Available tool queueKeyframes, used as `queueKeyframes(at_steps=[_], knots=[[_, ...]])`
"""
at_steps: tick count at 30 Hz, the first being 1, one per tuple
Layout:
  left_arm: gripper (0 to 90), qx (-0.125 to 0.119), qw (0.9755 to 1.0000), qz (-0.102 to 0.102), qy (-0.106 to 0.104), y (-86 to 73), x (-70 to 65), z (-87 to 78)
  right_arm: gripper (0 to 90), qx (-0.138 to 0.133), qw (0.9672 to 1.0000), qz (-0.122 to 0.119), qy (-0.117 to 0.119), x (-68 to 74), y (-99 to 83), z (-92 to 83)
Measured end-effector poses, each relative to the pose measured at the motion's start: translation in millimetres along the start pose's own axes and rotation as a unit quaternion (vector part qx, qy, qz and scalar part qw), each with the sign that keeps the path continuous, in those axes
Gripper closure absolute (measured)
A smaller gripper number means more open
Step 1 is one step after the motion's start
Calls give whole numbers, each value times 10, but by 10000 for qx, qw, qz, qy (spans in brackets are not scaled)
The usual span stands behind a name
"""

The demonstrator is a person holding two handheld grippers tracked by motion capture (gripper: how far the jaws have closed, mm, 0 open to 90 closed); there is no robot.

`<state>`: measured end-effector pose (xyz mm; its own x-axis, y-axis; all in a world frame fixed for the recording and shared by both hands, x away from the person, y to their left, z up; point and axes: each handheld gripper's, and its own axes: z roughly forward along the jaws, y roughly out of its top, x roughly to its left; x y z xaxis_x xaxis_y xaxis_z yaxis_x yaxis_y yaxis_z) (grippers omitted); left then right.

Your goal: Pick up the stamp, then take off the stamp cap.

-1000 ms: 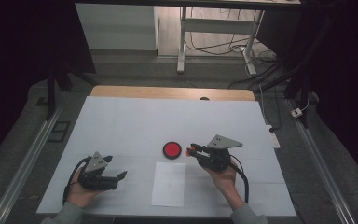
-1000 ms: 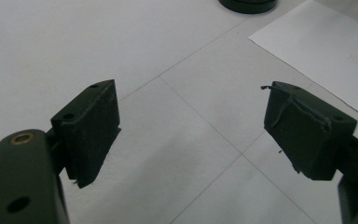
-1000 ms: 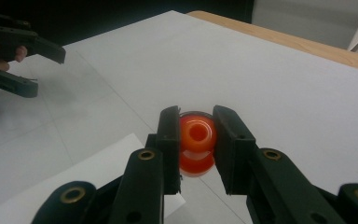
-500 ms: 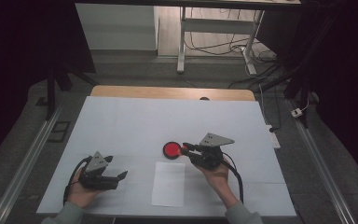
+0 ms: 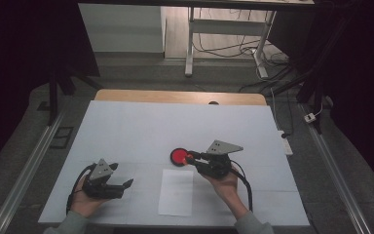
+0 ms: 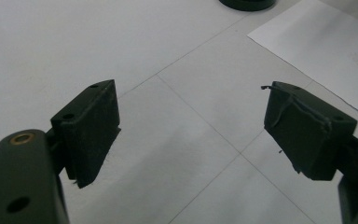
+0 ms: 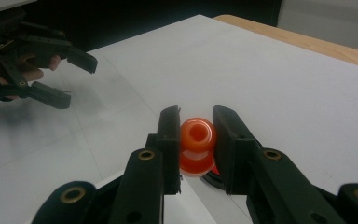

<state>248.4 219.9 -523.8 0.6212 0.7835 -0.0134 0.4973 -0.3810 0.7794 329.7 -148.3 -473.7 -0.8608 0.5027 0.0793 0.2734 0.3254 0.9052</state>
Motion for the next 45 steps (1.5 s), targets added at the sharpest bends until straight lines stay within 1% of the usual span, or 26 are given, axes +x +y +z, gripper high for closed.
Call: queueKeyframes(at_steps=[15, 19, 23, 26, 27, 28, 29, 30, 32, 35, 38, 40, 41, 43, 45], knots=[[181, -45, 10000, -36, -12, 9, -6, -12, 719, 32, 10000, 7, 21, -5, -12, -6], [177, -117, 9999, -49, -57, 42, -34, -21, 719, 20, 10000, 13, 51, 7, -18, -14], [176, -123, 9999, -41, -107, 69, -54, -7, 719, 8, 10000, 39, 77, 8, -21, -18], [175, -103, 9998, -55, -137, 78, -60, 11, 719, 7, 9999, 40, 135, 7, -26, -10], [175, -100, 9999, -47, -133, 83, -60, 14, 719, -6, 9998, 84, 176, 2, -32, -9], [175, -101, 9999, -43, -131, 89, -59, 16, 719, -69, 9996, 99, 247, -7, -43, -6], [176, -108, 9998, -38, -137, 95, -60, 16, 719, -68, 9995, 86, 282, -9, -48, -8], [176, -108, 9998, -32, -160, 101, -63, 14, 719, -48, 9996, 54, 276, -9, -50, -7], [175, -148, 9995, -40, -269, 118, -78, 7, 719, -28, 9996, 69, 261, -13, -56, -12], [176, -169, 9995, 76, -262, 142, -119, -3, 719, -27, 9997, 91, 230, -9, -64, -25], [176, -156, 9995, 113, -270, 156, -144, -3, 719, 11, 9998, 49, 210, 6, -73, -21], [176, -196, 9991, 94, -355, 168, -163, -22, 719, 17, 9998, 45, 205, 16, -72, -19], [177, -230, 9989, 117, -397, 180, -176, -31, 719, -5, 9998, 54, 205, 25, -73, -22], [178, -270, 9987, 156, -415, 212, -201, -34, 719, 4, 9998, 9, 195, 37, -73, -25], [179, -270, 9984, 195, -457, 244, -213, -22, 719, 20, 9998, 15, 193, 31, -74, -28]])
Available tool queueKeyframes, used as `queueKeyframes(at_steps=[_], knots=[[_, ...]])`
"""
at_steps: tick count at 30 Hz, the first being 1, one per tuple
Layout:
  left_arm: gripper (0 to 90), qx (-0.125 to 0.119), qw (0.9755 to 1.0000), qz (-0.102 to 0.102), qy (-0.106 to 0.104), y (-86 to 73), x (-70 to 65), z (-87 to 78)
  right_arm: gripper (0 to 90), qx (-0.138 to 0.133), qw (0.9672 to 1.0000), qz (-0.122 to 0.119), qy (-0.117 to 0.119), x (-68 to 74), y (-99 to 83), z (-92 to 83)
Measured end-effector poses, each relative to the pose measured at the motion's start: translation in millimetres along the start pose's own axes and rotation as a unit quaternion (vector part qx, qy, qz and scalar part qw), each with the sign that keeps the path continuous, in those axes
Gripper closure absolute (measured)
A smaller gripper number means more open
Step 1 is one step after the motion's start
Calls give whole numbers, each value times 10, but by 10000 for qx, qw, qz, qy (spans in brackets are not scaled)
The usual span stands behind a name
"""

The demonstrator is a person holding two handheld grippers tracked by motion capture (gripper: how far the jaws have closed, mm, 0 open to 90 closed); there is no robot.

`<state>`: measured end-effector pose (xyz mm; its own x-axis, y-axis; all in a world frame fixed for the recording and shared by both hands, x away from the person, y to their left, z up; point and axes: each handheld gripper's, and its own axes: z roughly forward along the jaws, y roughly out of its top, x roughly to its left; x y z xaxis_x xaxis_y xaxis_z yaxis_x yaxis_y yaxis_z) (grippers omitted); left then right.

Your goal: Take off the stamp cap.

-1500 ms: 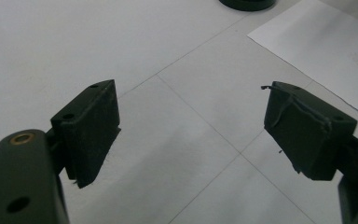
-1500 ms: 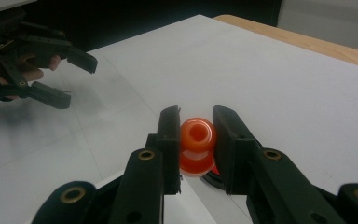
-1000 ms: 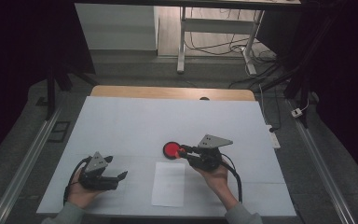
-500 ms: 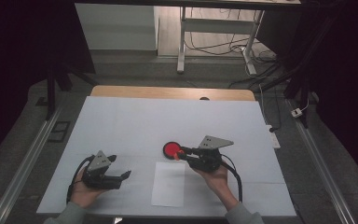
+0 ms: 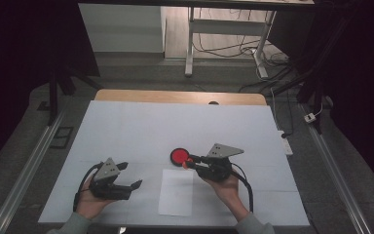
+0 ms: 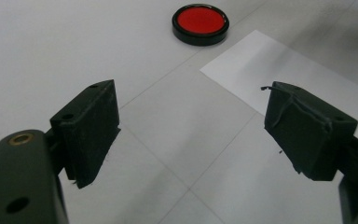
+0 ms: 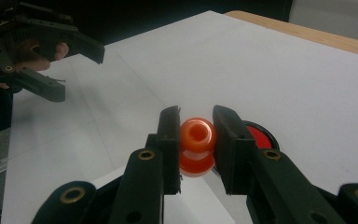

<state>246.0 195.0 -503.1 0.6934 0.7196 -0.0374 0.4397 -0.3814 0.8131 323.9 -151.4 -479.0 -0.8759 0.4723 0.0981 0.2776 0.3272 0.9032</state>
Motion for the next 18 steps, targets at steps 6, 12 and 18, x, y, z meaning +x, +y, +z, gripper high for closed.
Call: queueKeyframes(at_steps=[6, 12, 18], knots=[[183, 18, 10000, 30, -51, 74, -15, 51, 719, -33, 10000, 12, -18, -5, 2, -2], [193, 44, 9998, 145, -149, 175, -56, 114, 719, -40, 10000, -18, 10, 7, 14, 0], [195, 103, 9993, 296, -215, 262, -100, 149, 719, -55, 10000, -35, 35, 17, 23, 9]])
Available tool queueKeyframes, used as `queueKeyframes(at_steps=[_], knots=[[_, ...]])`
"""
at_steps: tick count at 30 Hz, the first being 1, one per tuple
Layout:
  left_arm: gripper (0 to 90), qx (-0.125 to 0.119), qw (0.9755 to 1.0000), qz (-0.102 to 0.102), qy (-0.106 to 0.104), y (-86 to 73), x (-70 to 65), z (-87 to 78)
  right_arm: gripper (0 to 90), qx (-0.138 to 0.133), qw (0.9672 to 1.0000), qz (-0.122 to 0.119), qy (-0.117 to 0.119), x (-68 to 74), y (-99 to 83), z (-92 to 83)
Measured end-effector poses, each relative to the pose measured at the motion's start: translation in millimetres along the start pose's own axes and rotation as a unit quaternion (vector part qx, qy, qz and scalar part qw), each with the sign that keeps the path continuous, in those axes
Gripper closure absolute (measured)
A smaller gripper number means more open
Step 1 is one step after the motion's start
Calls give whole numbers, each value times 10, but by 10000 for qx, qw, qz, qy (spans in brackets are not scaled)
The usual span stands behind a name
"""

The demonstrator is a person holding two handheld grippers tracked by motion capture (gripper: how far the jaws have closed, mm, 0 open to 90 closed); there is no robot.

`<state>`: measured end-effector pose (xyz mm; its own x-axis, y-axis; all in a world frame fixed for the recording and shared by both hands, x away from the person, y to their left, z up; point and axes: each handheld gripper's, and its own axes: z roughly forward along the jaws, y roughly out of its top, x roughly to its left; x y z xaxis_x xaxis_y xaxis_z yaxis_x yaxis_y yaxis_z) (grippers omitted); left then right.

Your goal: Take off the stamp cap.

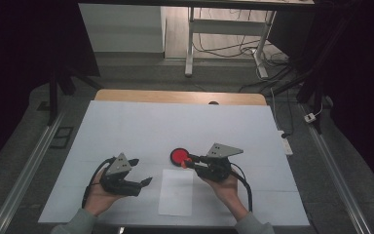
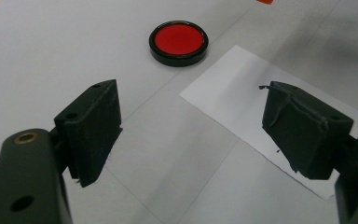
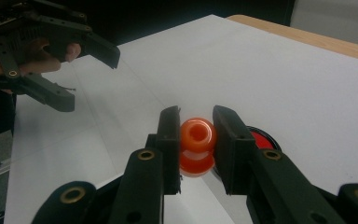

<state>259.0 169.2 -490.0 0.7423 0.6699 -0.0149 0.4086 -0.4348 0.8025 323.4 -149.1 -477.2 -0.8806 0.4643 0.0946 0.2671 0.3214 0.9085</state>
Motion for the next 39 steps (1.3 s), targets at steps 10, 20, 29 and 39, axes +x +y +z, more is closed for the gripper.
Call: queueKeyframes(at_steps=[10, 20, 29, 39], knots=[[193, 87, 9999, 21, -82, 120, -8, 137, 719, -40, 10000, 9, -10, 6, 10, 3], [191, 148, 9994, 209, -213, 265, -91, 306, 719, 4, 10000, -59, 1, 30, 21, 20], [191, 240, 9989, 274, -294, 320, -131, 432, 719, 21, 10000, -69, 24, 33, 17, 37], [191, 249, 9985, 287, -393, 367, -188, 519, 719, 9, 10000, -67, 59, 56, 18, 56]])
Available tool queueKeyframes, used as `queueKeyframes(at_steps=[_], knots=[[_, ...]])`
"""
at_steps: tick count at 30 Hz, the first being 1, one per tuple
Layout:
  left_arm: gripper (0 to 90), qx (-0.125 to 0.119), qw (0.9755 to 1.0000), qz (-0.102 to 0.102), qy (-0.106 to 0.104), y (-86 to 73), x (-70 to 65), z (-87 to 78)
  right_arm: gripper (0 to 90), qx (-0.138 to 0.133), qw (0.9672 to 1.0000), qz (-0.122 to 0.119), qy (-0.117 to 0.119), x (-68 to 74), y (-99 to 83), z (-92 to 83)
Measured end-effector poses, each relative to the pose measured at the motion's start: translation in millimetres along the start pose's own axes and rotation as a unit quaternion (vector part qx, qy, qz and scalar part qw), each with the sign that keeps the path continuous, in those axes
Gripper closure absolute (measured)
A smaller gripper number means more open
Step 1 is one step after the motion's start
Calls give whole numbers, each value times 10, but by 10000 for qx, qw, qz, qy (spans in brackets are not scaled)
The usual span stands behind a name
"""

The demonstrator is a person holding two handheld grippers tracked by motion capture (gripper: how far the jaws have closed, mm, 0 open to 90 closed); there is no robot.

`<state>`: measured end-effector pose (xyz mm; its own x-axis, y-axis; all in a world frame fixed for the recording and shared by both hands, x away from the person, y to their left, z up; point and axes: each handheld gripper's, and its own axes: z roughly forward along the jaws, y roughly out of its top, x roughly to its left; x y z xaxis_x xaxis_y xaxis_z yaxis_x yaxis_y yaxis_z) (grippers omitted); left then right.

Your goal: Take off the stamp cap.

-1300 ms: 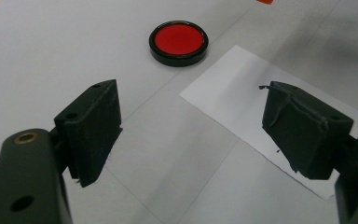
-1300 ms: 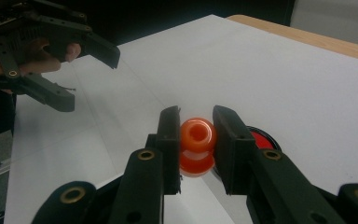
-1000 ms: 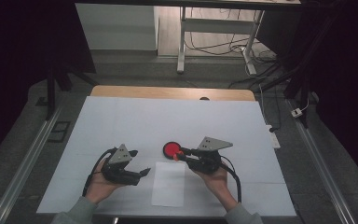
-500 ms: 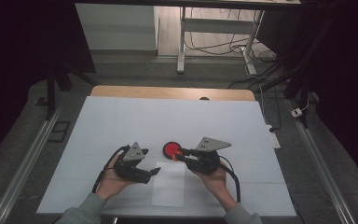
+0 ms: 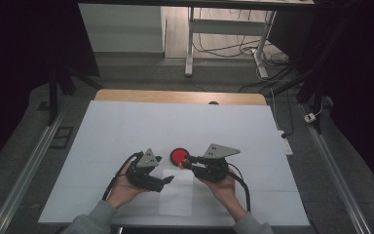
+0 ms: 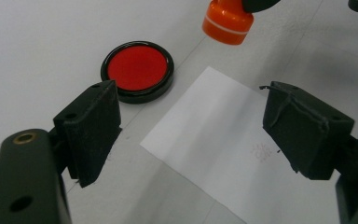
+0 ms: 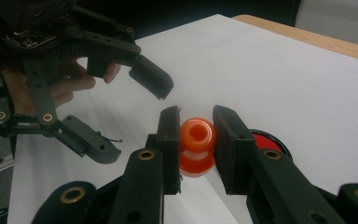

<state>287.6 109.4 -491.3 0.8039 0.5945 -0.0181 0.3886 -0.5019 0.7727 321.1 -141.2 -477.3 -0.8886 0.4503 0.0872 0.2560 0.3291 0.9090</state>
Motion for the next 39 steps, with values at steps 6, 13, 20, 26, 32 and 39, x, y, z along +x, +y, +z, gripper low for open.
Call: queueKeyframes(at_steps=[6, 13, 20, 26, 32, 39], knots=[[192, 35, 10000, 66, -64, 45, -44, 71, 719, 2, 10000, -2, 3, 1, 0, 0], [198, 30, 9998, 167, -92, 121, -96, 167, 719, 30, 10000, -5, 8, 2, -2, 2], [214, -29, 9998, 190, -93, 165, -116, 218, 718, 38, 10000, -1, 7, 5, -6, 8], [249, -70, 9995, 291, -52, 200, -155, 251, 719, 43, 10000, 5, 27, 22, -8, 17], [304, -41, 9994, 349, -22, 219, -166, 285, 719, 57, 10000, -1, 28, 19, -7, 15], [368, 2, 9991, 415, 74, 224, -166, 314, 719, 47, 10000, 16, 41, 22, -12, 24]])
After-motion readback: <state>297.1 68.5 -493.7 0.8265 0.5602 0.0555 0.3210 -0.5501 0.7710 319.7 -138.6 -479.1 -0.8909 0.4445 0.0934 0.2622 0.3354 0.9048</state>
